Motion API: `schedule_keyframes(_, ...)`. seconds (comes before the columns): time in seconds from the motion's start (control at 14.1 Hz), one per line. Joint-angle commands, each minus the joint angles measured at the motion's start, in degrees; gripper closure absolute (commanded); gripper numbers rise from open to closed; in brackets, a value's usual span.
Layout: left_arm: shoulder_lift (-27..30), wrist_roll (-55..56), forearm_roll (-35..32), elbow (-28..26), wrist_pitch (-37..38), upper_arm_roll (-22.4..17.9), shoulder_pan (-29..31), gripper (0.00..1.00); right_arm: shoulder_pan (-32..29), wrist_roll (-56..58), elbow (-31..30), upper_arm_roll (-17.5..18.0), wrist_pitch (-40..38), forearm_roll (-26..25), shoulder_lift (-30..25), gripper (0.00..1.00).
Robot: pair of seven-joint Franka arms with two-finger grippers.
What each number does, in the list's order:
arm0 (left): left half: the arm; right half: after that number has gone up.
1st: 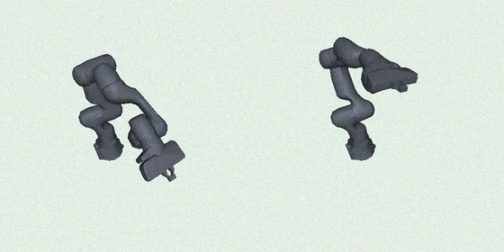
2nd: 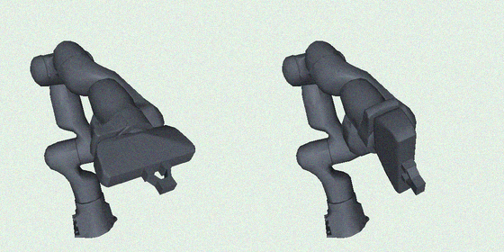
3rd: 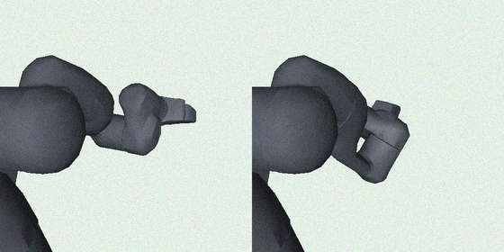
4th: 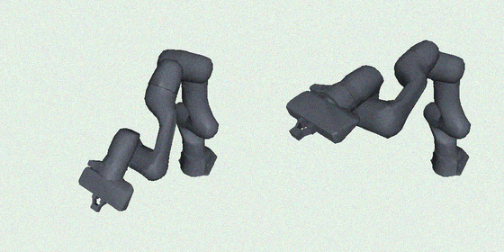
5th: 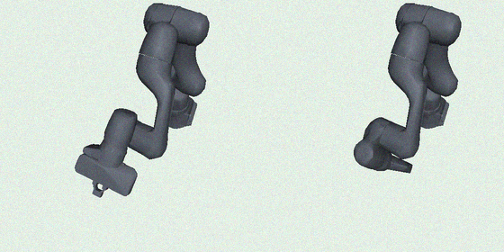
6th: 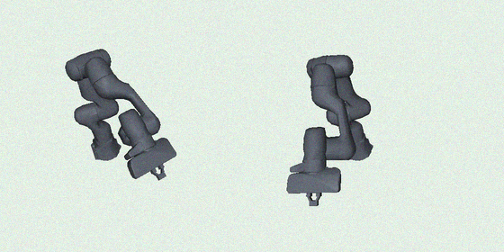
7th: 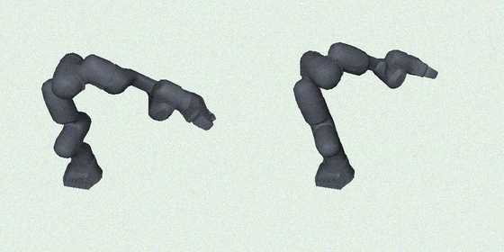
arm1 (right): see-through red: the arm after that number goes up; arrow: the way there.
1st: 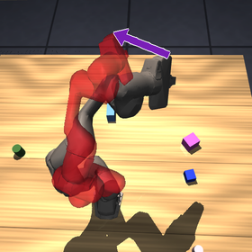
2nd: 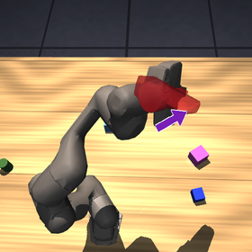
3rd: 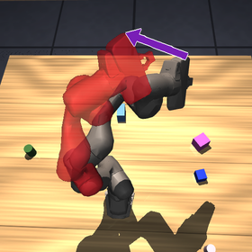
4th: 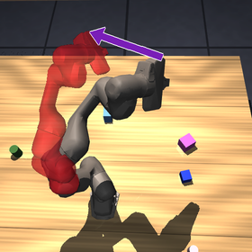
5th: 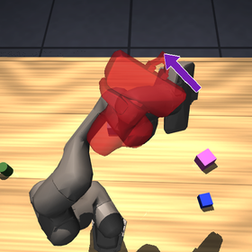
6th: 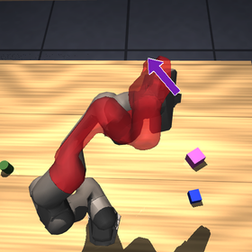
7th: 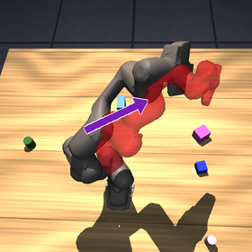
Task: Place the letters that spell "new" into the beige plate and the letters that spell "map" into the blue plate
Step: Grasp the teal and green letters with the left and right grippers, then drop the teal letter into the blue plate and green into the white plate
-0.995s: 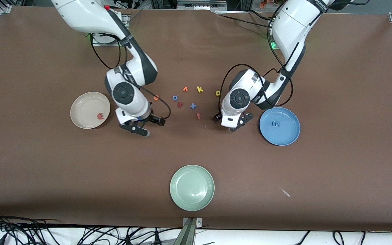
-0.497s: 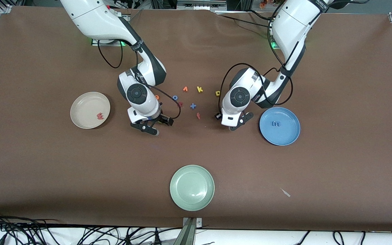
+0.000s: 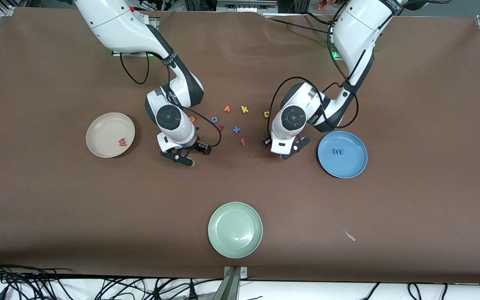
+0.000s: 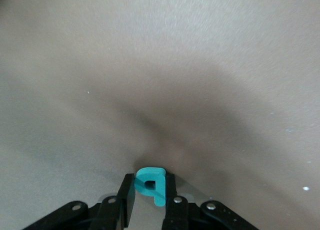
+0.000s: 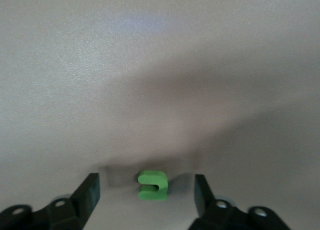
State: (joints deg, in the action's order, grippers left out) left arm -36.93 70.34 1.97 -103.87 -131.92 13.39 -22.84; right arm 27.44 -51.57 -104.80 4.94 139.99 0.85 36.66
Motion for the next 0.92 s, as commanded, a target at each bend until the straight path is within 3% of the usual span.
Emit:
schedule_keyframes(0.0, 5.6, -0.8, 0.4, 0.4, 5.9, -0.4, 1.9, 0.84, 0.2, 0.2, 0.7, 0.1, 0.1, -0.2, 0.8, 0.29)
schedule_keyframes(0.43, 8.0, -18.0, 0.5, 5.2, 18.8, -0.5, 9.5, 0.84, 0.2, 1.4, 0.1, 0.1, -0.1, -0.3, 0.8, 0.50)
schedule_keyframes(0.85, 8.0, -31.4, 0.3, 5.1, 21.4, -0.8, 15.4, 0.84, 0.2, 3.7, -0.7, 0.1, -0.1, -0.2, 0.7, 0.65)
